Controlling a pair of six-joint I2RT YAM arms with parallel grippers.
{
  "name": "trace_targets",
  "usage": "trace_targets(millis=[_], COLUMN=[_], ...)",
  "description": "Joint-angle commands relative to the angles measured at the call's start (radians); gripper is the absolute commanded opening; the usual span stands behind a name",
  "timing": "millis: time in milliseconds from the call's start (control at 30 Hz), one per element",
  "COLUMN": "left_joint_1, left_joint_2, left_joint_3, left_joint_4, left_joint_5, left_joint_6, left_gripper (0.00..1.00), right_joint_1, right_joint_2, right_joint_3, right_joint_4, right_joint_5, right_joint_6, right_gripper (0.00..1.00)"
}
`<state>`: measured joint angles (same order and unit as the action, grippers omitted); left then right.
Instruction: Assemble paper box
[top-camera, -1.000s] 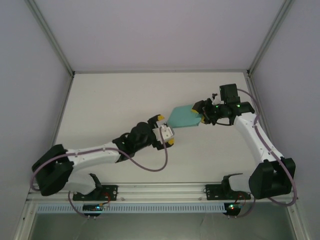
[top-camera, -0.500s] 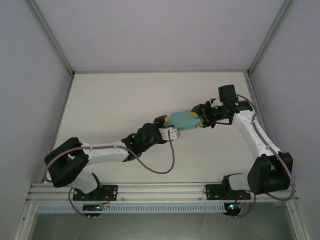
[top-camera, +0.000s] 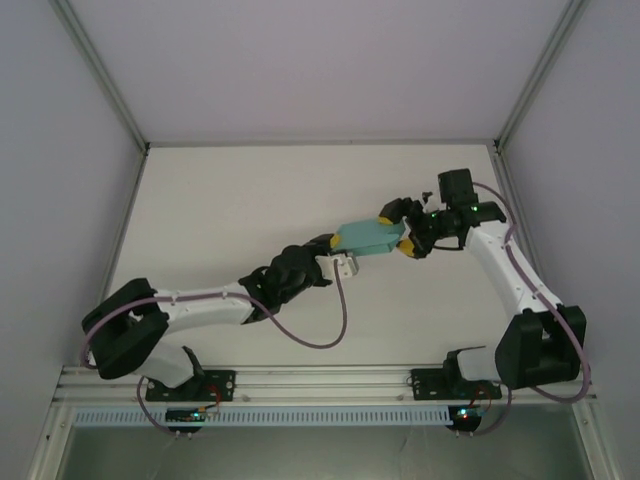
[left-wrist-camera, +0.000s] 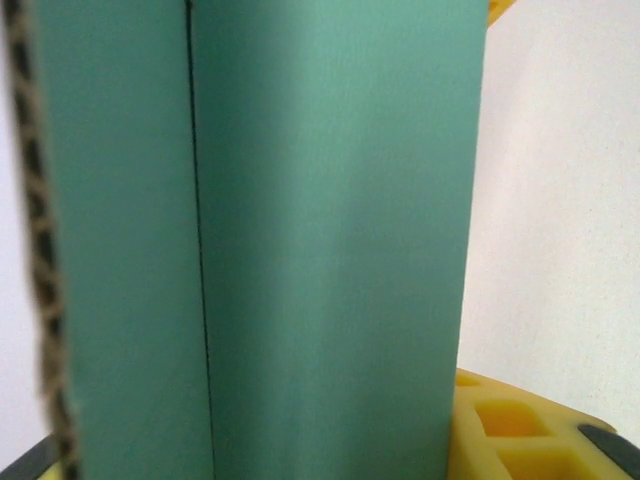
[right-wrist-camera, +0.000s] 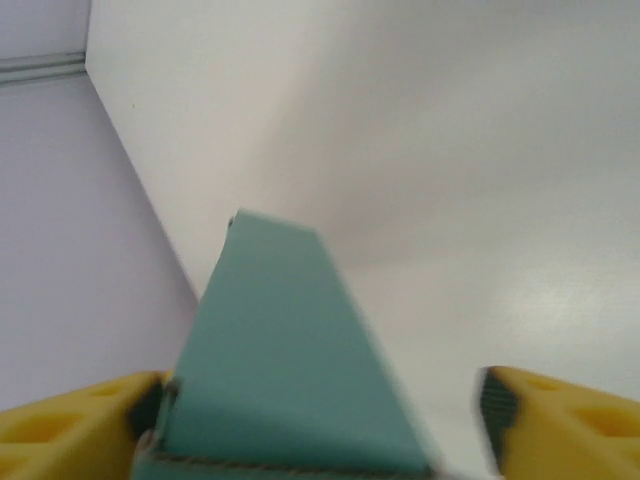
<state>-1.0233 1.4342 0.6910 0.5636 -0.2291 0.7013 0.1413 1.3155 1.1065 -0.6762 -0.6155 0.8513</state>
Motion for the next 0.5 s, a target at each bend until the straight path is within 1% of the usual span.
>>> trace_targets(millis=[0,67,100,133,167,200,233,267,300,367,400,433,467], left_joint_1=[0.0,0.004,0.014,0.036,0.063,0.091,0.129,0.16,0.183,0.216,0.222,0.227,0.23], left_joint_2=[-0.074,-0.106,-0.121,-0.135,-0.144,-0.151,-0.156,-0.158,-0.159,-0.141,-0.126,-0.104,-0.082], left_joint_3=[0.024,0.054,0.075,0.105,0.134,0.159,0.189,0.213,0.233,0.289,0.312,0.33,0.337], left_joint_4=[-0.102,-0.252,-0.346,-0.453,-0.549,-0.622,-0.717,-0.799,-0.861,-1.046,-1.13,-1.21,-1.24], left_joint_5=[0.023,0.045,0.077,0.128,0.188,0.236,0.316,0.376,0.406,0.48,0.507,0.534,0.528], left_joint_6=[-0.056,-0.091,-0.108,-0.146,-0.183,-0.223,-0.246,-0.258,-0.271,-0.244,-0.224,-0.197,-0.192], left_gripper=[0.38,0.39,0.37,0.36,0.33,0.32,0.32,0.33,0.32,0.36,0.36,0.36,0.34], right_joint_1=[-0.007,-0.008,-0.008,-0.008,-0.008,-0.006,0.002,0.008,0.012,0.015,0.015,0.015,0.014], right_joint_2=[-0.092,-0.137,-0.153,-0.17,-0.181,-0.188,-0.196,-0.202,-0.212,-0.237,-0.253,-0.269,-0.283], right_joint_3=[-0.037,-0.061,-0.07,-0.072,-0.069,-0.065,-0.065,-0.065,-0.075,-0.11,-0.136,-0.17,-0.201], right_joint_4=[0.198,0.284,0.321,0.341,0.357,0.368,0.37,0.371,0.38,0.415,0.442,0.481,0.518], right_joint_5=[0.246,0.325,0.331,0.345,0.354,0.366,0.369,0.344,0.326,0.236,0.217,0.163,0.102], right_joint_6=[-0.113,-0.194,-0.268,-0.335,-0.412,-0.502,-0.577,-0.644,-0.697,-0.792,-0.827,-0.834,-0.849], right_gripper=[0.99,0.99,0.99,0.99,0.99,0.99,0.99,0.99,0.99,0.99,0.99,0.99,0.99])
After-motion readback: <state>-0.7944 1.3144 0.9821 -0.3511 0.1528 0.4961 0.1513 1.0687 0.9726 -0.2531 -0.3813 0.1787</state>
